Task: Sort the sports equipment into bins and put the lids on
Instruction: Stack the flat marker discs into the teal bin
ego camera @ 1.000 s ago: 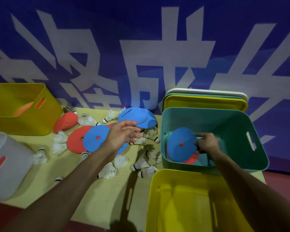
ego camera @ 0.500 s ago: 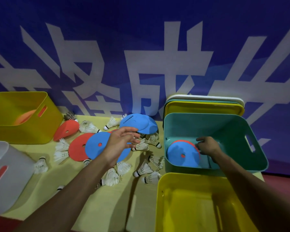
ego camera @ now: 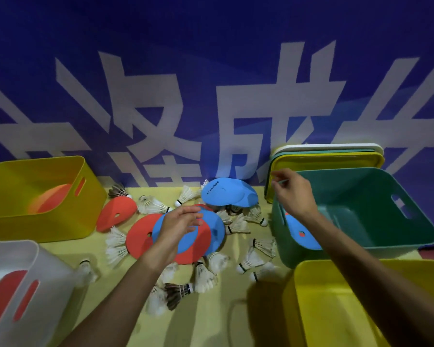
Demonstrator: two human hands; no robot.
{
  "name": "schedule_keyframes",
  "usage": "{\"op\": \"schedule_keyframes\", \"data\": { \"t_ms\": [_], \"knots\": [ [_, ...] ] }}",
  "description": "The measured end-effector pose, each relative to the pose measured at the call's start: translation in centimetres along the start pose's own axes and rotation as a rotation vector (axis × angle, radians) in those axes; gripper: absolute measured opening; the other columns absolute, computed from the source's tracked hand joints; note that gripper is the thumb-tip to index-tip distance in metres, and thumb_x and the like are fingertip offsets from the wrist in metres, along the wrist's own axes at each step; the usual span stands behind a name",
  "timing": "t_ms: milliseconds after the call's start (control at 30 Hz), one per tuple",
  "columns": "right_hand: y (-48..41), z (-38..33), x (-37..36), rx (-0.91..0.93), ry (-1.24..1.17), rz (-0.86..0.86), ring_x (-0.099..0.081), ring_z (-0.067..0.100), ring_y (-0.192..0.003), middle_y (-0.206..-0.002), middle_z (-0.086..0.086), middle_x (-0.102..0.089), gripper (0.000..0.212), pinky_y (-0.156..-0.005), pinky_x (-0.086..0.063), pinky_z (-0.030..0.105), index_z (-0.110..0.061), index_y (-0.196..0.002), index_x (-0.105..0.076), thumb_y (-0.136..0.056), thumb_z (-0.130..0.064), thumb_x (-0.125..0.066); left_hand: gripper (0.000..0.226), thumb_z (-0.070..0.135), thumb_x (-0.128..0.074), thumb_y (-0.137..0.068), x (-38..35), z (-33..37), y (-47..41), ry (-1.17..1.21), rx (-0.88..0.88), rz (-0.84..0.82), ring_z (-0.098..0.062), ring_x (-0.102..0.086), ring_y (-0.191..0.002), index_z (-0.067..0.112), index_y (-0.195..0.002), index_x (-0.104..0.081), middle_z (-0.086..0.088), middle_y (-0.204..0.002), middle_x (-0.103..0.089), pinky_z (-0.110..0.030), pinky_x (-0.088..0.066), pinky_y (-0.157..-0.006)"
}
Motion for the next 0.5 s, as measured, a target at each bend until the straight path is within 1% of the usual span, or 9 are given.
{"op": "schedule_keyframes", "data": {
  "t_ms": [67, 100, 200, 267, 300, 333, 367, 400, 500],
  "knots": [
    [0.8, -2.0, -2.8, 0.006, 0.005, -0.053, -0.059, 0.014, -0.086, -0.098, 0.001, -0.066, 0.024, -0.082, -0.049, 0.027, -0.012, -0.114, -0.064, -0.091, -0.012, -0.057, 0.016, 0.003, -0.054, -0.091, 2.4, -1.2, -1.1, -0.007, 0.026, 0.023, -0.021, -0.067, -0.084, 0.009, -0.097, -0.067, -0.009, -0.097, -0.071, -0.032, -0.050, -0.085],
    [1.1, -2.7, -4.4, 0.007, 0.010, -0.085, -0.060, 0.013, -0.084, -0.097, 0.001, -0.066, 0.024, -0.081, -0.049, 0.028, -0.012, -0.114, -0.064, -0.091, -0.012, -0.057, 0.016, 0.003, -0.054, -0.091, 3.6, -1.8, -1.7, 0.003, 0.039, 0.044, -0.022, -0.066, -0.085, 0.010, -0.095, -0.067, -0.009, -0.097, -0.070, -0.033, -0.049, -0.085],
    [2.0, -3.6, -9.3, -0.035, 0.019, -0.182, -0.062, 0.013, -0.073, -0.083, -0.003, -0.065, 0.025, -0.071, -0.047, 0.028, -0.016, -0.112, -0.064, -0.089, -0.013, -0.056, 0.015, 0.003, -0.055, -0.091, 6.9, -4.1, -3.5, 0.015, 0.104, 0.089, -0.025, -0.064, -0.090, 0.008, -0.099, -0.067, -0.008, -0.094, -0.069, -0.027, -0.047, -0.076],
    [2.5, -3.6, -12.5, -0.085, 0.038, -0.242, -0.058, 0.007, -0.064, -0.070, -0.011, -0.059, 0.023, -0.062, -0.045, 0.023, -0.018, -0.110, -0.064, -0.088, -0.013, -0.056, 0.017, 0.005, -0.054, -0.093, 8.7, -6.0, -4.6, 0.005, 0.157, 0.093, -0.023, -0.061, -0.092, 0.008, -0.104, -0.066, -0.008, -0.101, -0.067, -0.026, -0.046, -0.074],
    [2.8, -3.4, -13.8, -0.109, 0.038, -0.277, -0.056, 0.005, -0.062, -0.068, -0.013, -0.057, 0.023, -0.061, -0.047, 0.024, -0.016, -0.110, -0.064, -0.089, -0.014, -0.055, 0.018, 0.006, -0.053, -0.093, 9.5, -6.8, -5.2, -0.001, 0.183, 0.094, -0.022, -0.060, -0.093, 0.008, -0.106, -0.066, -0.009, -0.107, -0.066, -0.026, -0.047, -0.073],
    [3.1, -3.2, -15.0, -0.126, 0.037, -0.314, -0.059, 0.008, -0.065, -0.071, -0.012, -0.058, 0.023, -0.066, -0.052, 0.029, -0.015, -0.110, -0.064, -0.089, -0.014, -0.055, 0.020, 0.006, -0.053, -0.094, 10.1, -7.5, -5.7, -0.008, 0.205, 0.099, -0.021, -0.059, -0.095, 0.007, -0.108, -0.066, -0.011, -0.112, -0.064, -0.027, -0.046, -0.074],
    [3.4, -3.1, -16.1, -0.144, 0.037, -0.343, -0.064, 0.013, -0.073, -0.076, -0.009, -0.060, 0.025, -0.073, -0.055, 0.036, -0.013, -0.112, -0.064, -0.089, -0.014, -0.055, 0.021, 0.005, -0.052, -0.094, 10.7, -8.1, -6.3, -0.008, 0.218, 0.102, -0.022, -0.058, -0.099, 0.007, -0.110, -0.065, -0.012, -0.116, -0.063, -0.028, -0.045, -0.078],
    [3.7, -3.1, -17.0, -0.160, 0.043, -0.363, -0.066, 0.018, -0.081, -0.082, -0.006, -0.061, 0.026, -0.079, -0.056, 0.042, -0.012, -0.114, -0.063, -0.090, -0.014, -0.054, 0.024, 0.004, -0.051, -0.094, 11.2, -8.5, -6.8, -0.013, 0.227, 0.103, -0.022, -0.056, -0.103, 0.008, -0.113, -0.065, -0.012, -0.120, -0.061, -0.029, -0.044, -0.082],
    [4.3, -2.5, -18.7, -0.214, 0.041, -0.374, -0.066, 0.024, -0.090, -0.092, 0.000, -0.064, 0.029, -0.084, -0.054, 0.045, -0.011, -0.116, -0.063, -0.090, -0.014, -0.051, 0.030, 0.001, -0.049, -0.093, 12.0, -9.5, -8.5, -0.031, 0.252, 0.093, -0.021, -0.052, -0.111, 0.009, -0.118, -0.062, -0.010, -0.128, -0.056, -0.032, -0.042, -0.089]
  ]
}}
Point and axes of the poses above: each hand's wrist, its own y-axis away from the middle knuckle, its own x-axis out of the back of the hand, z = x × y, the point moved 3 cm from there along -y, towards the middle knuckle
